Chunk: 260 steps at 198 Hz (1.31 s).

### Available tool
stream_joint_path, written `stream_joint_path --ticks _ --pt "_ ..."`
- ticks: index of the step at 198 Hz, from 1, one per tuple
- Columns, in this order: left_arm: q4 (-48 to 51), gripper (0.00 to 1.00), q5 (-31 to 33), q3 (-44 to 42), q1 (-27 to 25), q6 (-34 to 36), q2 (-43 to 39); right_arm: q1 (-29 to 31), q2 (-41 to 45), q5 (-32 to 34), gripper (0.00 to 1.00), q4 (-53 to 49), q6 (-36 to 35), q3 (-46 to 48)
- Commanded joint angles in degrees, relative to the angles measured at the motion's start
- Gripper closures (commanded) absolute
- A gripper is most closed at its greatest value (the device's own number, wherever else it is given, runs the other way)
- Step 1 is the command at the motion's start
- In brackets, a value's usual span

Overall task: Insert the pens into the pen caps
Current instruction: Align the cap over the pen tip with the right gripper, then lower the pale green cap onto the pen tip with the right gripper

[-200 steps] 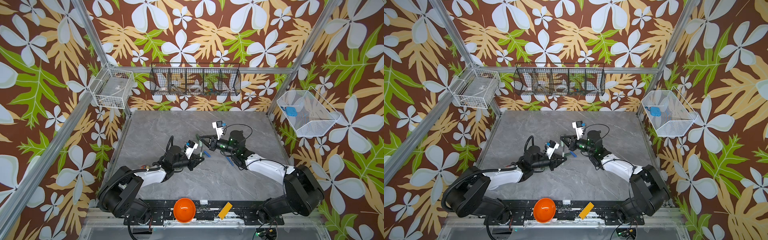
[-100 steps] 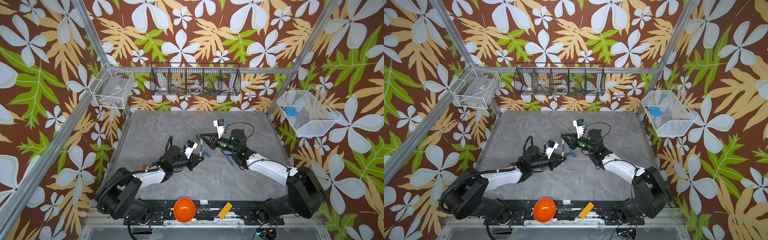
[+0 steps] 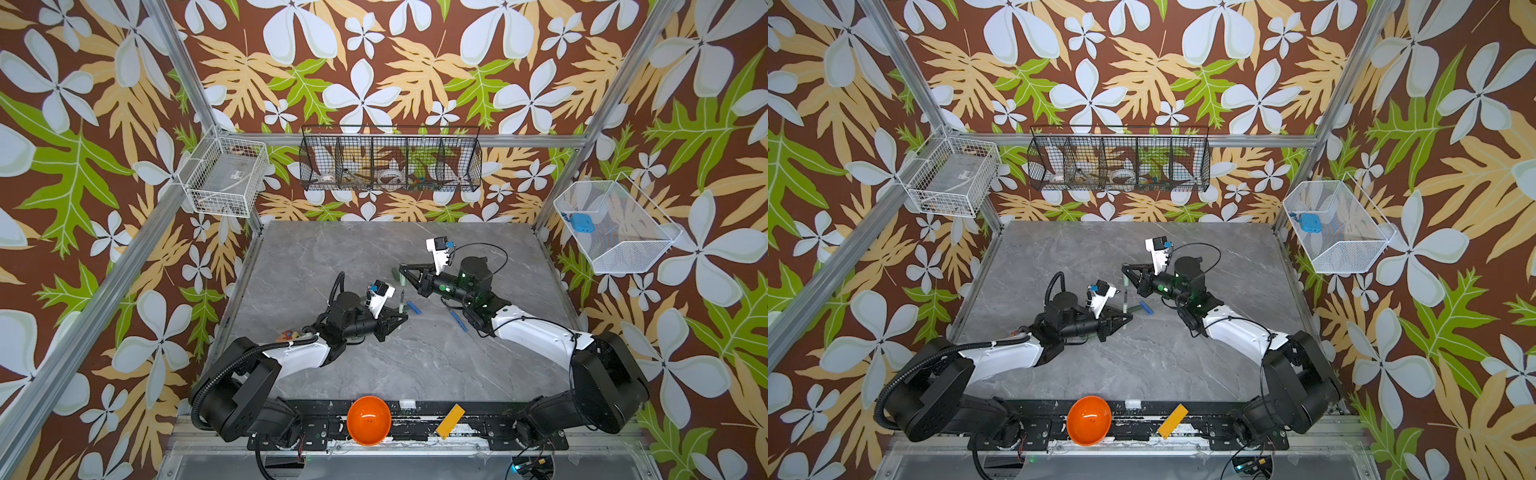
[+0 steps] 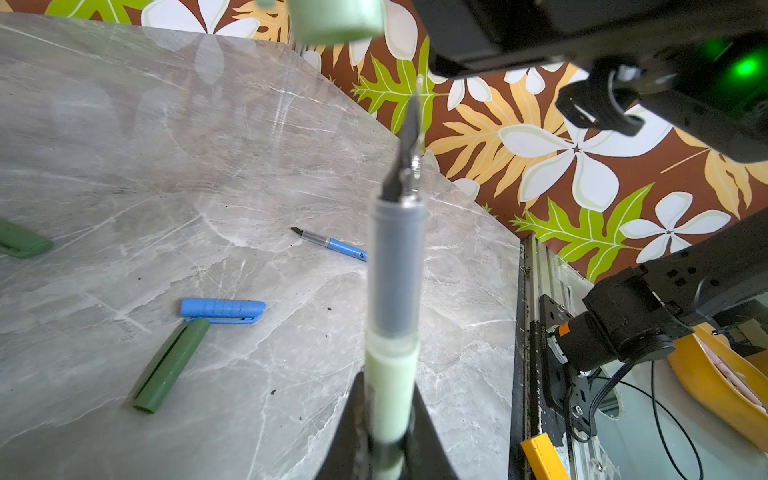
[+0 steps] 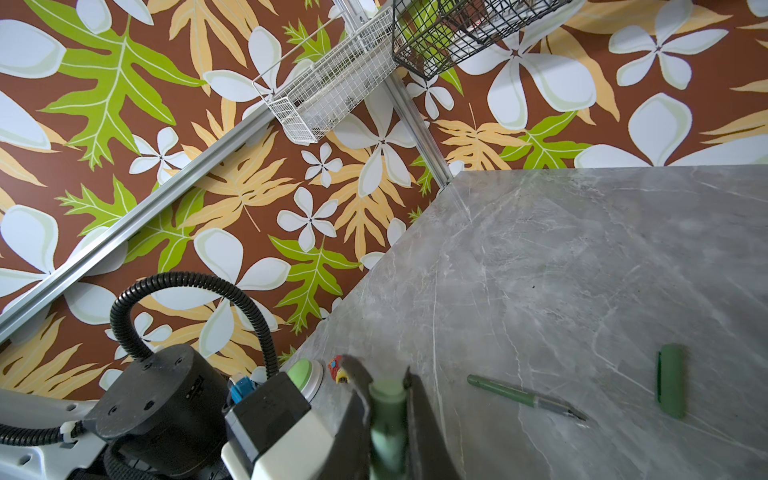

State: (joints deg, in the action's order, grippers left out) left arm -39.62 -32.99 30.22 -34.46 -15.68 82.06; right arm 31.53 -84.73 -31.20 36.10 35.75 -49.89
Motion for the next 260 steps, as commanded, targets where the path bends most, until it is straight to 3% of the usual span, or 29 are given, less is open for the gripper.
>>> stream_joint_path --ticks 1,45,98,162,260 --pt "-1.3 1.0 0.6 -0.1 -0.1 0.6 -0.2 0.0 0.7 -0.6 0.87 1.6 0.3 0.7" --pt "-1.9 1.0 0.6 -0.3 -0.1 0.4 -0.3 0.1 1.4 -0.3 0.87 2.2 0.8 2.7" --pt "-2.2 1.0 0.2 -0.3 -0.1 0.1 -0.1 0.0 0.1 -1.4 0.87 9.7 4.8 4.4" --pt "-1.9 1.0 0.3 -0.3 -0.1 0.4 -0.1 0.1 1.4 -1.2 0.87 5.8 2.3 2.3" --pt "-2.2 1.0 0.6 -0.3 -0.1 0.2 0.1 0.2 0.8 -1.3 0.87 8.0 3.7 5.1"
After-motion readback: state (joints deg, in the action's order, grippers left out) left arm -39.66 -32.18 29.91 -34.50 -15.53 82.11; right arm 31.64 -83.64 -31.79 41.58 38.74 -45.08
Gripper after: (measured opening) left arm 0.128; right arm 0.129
